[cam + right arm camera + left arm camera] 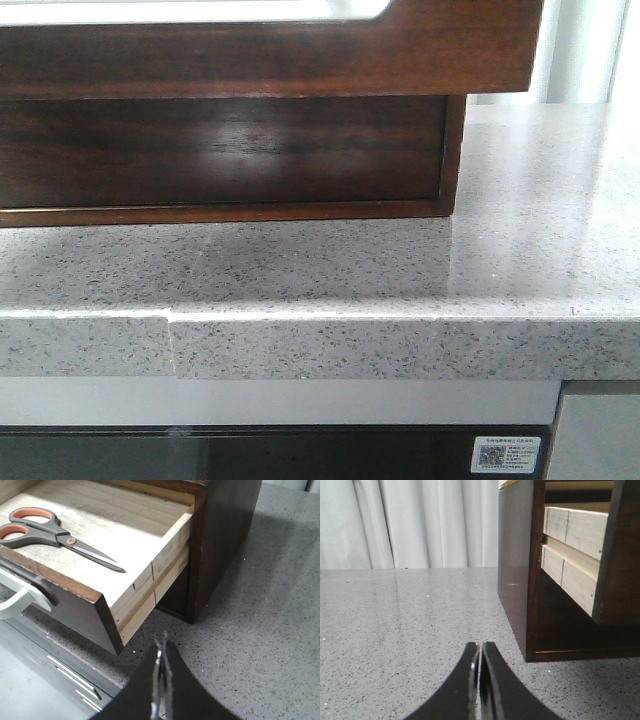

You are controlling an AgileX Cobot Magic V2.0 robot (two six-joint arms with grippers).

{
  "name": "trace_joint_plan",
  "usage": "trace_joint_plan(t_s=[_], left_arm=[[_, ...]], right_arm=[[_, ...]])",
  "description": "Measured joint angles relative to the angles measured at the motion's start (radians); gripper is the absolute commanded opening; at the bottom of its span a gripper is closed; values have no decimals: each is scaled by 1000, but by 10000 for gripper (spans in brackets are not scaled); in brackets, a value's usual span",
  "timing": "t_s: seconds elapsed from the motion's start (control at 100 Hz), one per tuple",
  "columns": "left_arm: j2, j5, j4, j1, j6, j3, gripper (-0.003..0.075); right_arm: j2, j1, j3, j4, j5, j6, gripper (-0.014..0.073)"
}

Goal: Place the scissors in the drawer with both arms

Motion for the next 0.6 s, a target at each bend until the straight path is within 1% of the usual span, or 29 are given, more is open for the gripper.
trace_joint_plan(t_s=[0.22,0.29,0.36,0.42,0.53,0.6], left_arm=[[0,2,0,0,0,0,-20],[0,2,0,0,0,0,-20],[0,2,0,0,0,0,-20],[0,2,-2,0,0,0,-20],[0,2,-2,0,0,0,-20],[0,2,-2,0,0,0,-20]], right_arm=[[-11,0,3,0,2,0,-69],[-41,-15,27,0,-25,-9,-69],[-97,-58,90,0,-98,-16,-69],[-164,-118,169,0,-199,-18,-69],[-309,-230,363,0,-378,-18,-69],[-401,-292,482,0,-457,-18,-69]])
